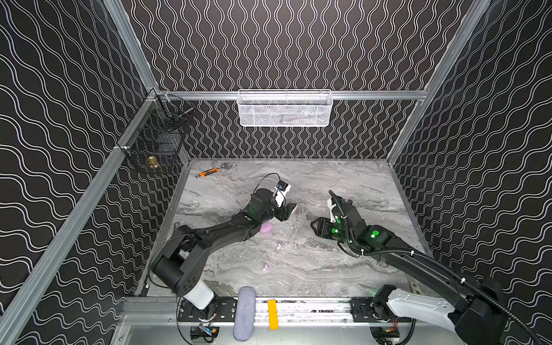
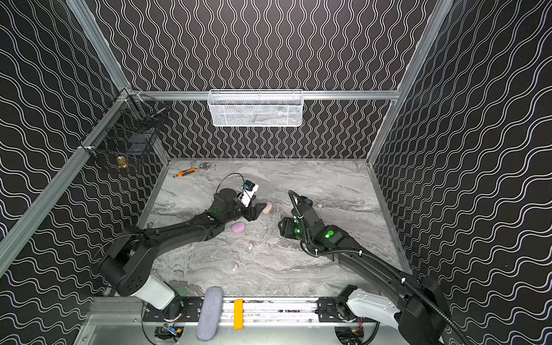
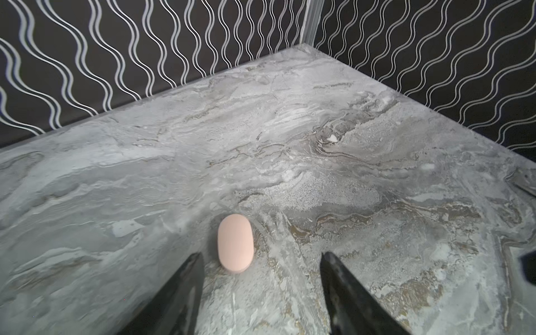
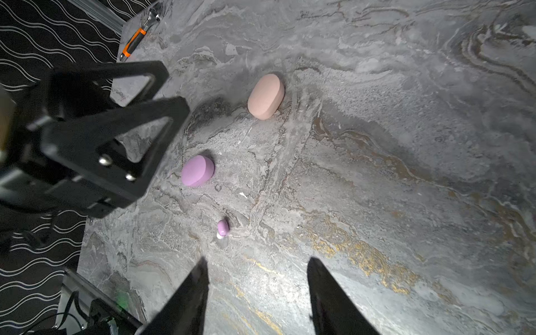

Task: Insert wireless bluetooth earbuds into charging case
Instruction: Pick up the charging case from the center of the table.

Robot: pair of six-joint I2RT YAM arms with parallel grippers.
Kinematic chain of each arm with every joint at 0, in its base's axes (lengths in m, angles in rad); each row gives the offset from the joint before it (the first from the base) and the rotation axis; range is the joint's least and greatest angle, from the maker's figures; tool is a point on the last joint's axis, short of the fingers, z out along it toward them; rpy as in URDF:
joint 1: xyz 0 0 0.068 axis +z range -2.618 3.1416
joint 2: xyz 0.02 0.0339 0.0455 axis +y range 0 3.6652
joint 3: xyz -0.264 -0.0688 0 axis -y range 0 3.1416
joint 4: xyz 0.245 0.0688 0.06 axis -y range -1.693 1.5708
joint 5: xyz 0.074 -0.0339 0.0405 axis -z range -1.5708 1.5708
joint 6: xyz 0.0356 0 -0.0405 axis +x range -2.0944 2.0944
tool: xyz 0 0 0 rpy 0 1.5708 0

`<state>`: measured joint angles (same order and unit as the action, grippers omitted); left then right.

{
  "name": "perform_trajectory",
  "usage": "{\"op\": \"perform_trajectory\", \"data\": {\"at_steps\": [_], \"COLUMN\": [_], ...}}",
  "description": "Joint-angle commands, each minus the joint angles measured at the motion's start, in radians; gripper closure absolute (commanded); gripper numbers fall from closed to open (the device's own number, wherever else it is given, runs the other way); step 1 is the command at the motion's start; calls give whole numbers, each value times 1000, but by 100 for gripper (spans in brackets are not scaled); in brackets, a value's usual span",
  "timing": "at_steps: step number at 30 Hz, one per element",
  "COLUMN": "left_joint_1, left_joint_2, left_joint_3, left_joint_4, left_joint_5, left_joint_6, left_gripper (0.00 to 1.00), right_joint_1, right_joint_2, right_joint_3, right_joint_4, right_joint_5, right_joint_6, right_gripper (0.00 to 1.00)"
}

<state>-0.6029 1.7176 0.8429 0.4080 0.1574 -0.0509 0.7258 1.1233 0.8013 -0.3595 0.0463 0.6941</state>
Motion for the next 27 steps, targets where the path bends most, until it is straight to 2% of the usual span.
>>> {"op": "perform_trajectory", "data": {"at_steps": [1,6,14,21,24,27], "left_joint_1": [30,93,140,250,335,427], "left_joint_2": [-48,-125,-178,-220,-228,-234], "left_joint_3": [-7,8,94,20,11,0], "left_joint_4": [-50,-172,-452,-431,-432,-434], "left_joint_5": [39,87,100,225,300,398], "left_joint_6": [63,83,199,152,133,121], "left_gripper": [33,34,36,37,37,37], "right_joint_1": [4,10,20,28,49,110], "right_joint_2": [14,41,72,134,201,306], "right_joint_3": [13,7,9,25,62,152], "right_joint_4": [36,53,65,87,93,67], "right_joint_5": [-5,-14,-20,-60,-92,-69], "right_joint_6": [-14,-17,-24,-64,-126,-225], "right_gripper": [44,45,45,45,43,38]}}
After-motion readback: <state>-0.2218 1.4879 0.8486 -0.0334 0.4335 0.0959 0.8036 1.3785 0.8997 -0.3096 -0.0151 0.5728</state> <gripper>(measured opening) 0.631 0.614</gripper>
